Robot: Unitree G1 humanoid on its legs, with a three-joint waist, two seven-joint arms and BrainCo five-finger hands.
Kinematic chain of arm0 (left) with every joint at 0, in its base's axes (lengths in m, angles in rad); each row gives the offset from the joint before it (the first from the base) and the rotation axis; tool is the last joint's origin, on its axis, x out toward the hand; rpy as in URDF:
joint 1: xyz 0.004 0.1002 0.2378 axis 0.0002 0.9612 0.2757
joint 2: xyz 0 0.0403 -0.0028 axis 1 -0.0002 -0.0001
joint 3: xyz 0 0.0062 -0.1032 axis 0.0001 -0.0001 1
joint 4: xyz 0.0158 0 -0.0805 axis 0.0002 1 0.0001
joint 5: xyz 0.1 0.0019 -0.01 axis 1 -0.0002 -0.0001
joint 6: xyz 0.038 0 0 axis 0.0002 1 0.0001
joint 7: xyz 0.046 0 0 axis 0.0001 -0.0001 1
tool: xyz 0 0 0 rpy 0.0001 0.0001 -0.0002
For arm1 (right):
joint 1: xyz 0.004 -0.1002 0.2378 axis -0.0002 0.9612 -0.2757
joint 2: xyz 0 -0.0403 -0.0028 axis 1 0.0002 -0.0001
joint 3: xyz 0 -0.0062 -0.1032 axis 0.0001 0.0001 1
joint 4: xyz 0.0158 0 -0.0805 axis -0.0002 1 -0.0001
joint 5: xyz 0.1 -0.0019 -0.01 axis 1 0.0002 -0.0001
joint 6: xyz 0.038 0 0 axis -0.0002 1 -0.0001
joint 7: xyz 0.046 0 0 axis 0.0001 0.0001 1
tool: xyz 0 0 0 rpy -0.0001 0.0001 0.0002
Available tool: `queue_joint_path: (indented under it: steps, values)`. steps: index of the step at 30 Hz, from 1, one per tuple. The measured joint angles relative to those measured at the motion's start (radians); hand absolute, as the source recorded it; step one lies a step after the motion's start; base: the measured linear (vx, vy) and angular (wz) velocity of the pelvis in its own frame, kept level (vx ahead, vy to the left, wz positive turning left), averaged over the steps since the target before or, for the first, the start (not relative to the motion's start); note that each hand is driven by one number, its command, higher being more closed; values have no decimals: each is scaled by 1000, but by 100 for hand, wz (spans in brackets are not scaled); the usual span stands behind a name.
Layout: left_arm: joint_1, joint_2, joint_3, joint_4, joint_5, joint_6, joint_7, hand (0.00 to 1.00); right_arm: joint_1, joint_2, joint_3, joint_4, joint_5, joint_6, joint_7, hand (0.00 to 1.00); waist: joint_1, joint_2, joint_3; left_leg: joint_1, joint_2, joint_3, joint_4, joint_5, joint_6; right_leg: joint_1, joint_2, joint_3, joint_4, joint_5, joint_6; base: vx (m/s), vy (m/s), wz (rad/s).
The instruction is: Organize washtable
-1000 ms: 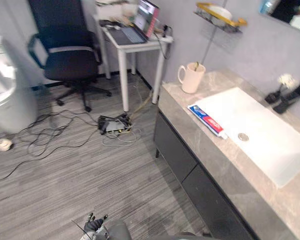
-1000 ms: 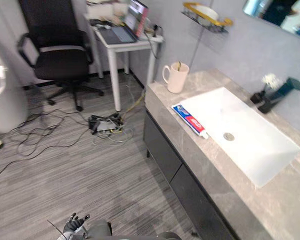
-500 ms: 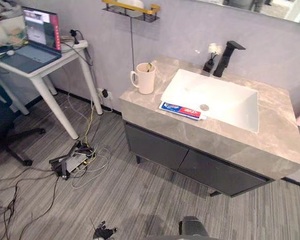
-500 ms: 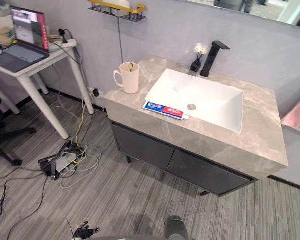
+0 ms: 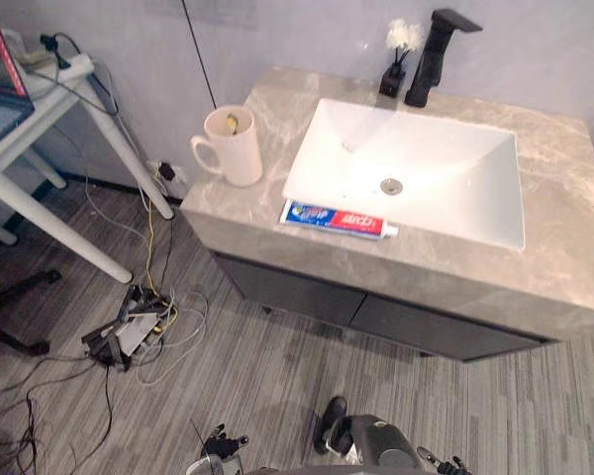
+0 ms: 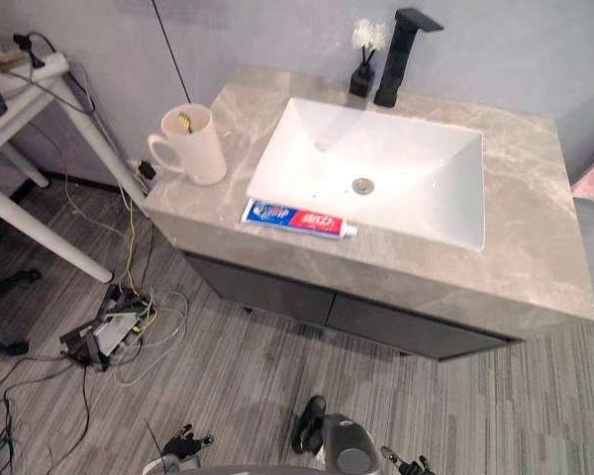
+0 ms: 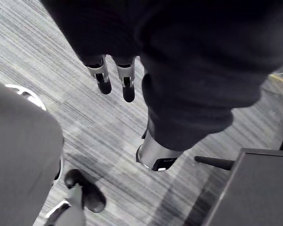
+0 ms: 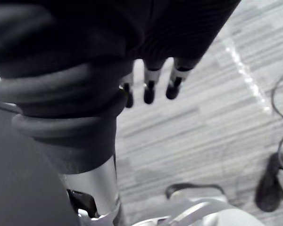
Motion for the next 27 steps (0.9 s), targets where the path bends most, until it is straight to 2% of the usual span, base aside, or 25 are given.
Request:
queue_joint_path:
  steps: [1, 2, 3, 4, 7, 8, 9, 10, 11, 12, 13, 15, 17, 20, 27]
  values:
    - [12, -13, 36, -30, -31, -8, 2, 0, -4, -17, 26, -19, 2, -11, 0, 0, 33, 14, -5, -99, 96, -68, 271, -3, 4, 36, 44, 70, -4, -22, -5, 359, -60, -153]
    - [13, -17, 35, -34, -56, -18, 3, 0, -18, -18, 44, -18, 2, -12, -1, 0, 48, 12, -8, -146, 126, -100, 322, -4, 7, 62, 46, 123, -5, -27, -6, 309, -34, -154]
    - [13, -12, 34, -36, -62, -21, 4, 0, -25, -15, 45, -17, 2, -11, -1, 0, 48, 7, -8, -156, 131, -106, 316, -5, 9, 71, 42, 144, -6, -28, -4, 212, 26, -120]
    - [15, -7, 32, -40, -63, -25, 5, 0, -39, -11, 57, -16, 2, -11, -1, 0, 52, -14, -6, -176, 130, -128, 260, -7, 12, 88, 28, 187, -9, -28, -1, 188, 82, -106]
    - [15, 7, -13, -43, -60, -34, 6, 0, -71, -17, 87, 3, 2, -15, -1, 0, 57, -23, -6, -182, 93, -216, 8, -6, 13, 105, -7, 289, -22, -20, 24, 197, 180, -101]
    - [14, 12, -42, -44, -59, -39, 6, 0, -77, -22, 93, 13, 2, -15, 0, 0, 56, -23, -7, -179, 66, -267, -134, 3, 11, 106, -23, 320, -36, -12, 45, 135, 235, -71]
    - [12, 18, -63, -43, -57, -40, 7, 0, -76, -23, 93, 14, 3, -15, -1, 0, 54, -21, -8, -178, 52, -304, -256, 34, 0, 106, -40, 344, -45, -8, 67, 146, 246, -61]
    - [12, 20, -73, -42, -54, -40, 9, 0, -75, -25, 93, 14, 3, -15, -1, 0, 53, -17, -12, -178, 47, -311, -307, 65, -6, 109, -45, 355, -48, -6, 79, 158, 216, -44]
    - [14, 21, -85, -40, -51, -39, 14, 0, -71, -34, 93, 17, 2, -15, -1, 0, 52, -3, -21, -177, 41, -320, -374, 135, -12, 109, -46, 365, -51, -1, 101, 205, 244, -38]
    - [15, 7, -90, -27, -50, -39, 21, 0, -68, -53, 90, 29, 1, -16, -1, 0, 47, 23, -40, -169, 39, -317, -428, 235, -41, 113, -39, 378, -67, 2, 128, 289, 367, -31]
    - [9, 30, -111, -12, -47, -38, 22, 0, -65, -45, 90, 44, 1, -14, -1, 0, 44, -4, -49, -137, 9, -299, -462, 250, -26, 134, -67, 387, -89, 24, 161, 259, 364, -23]
    - [14, 55, -130, 0, -36, -39, 21, 0, -42, -26, 90, 58, -5, -14, 2, 0, 46, -43, -74, -92, -33, -276, -527, 253, -19, 155, -100, 392, -130, 31, 172, 147, 245, -18]
    - [18, 86, -158, 24, -11, -35, 18, 0, -35, -1, 79, 93, -9, -8, 1, 0, 44, -76, -95, -41, -76, -246, -591, 264, -5, 180, -132, 415, -169, 54, 201, 138, 235, -27]
    - [16, 90, -173, 43, 18, -35, 17, 0, -35, 4, 63, 102, -10, -1, 2, 0, 40, -78, -97, 7, -103, -225, -644, 272, 7, 198, -148, 421, -188, 79, 204, 70, 167, -26]
    - [14, 90, -203, 46, 16, -36, -3, 0, -44, -11, 98, 103, -41, 6, 13, 0, 42, -67, -90, 34, -120, -217, -685, 285, 23, 190, -152, 425, -175, 73, 209, -38, 30, -7]
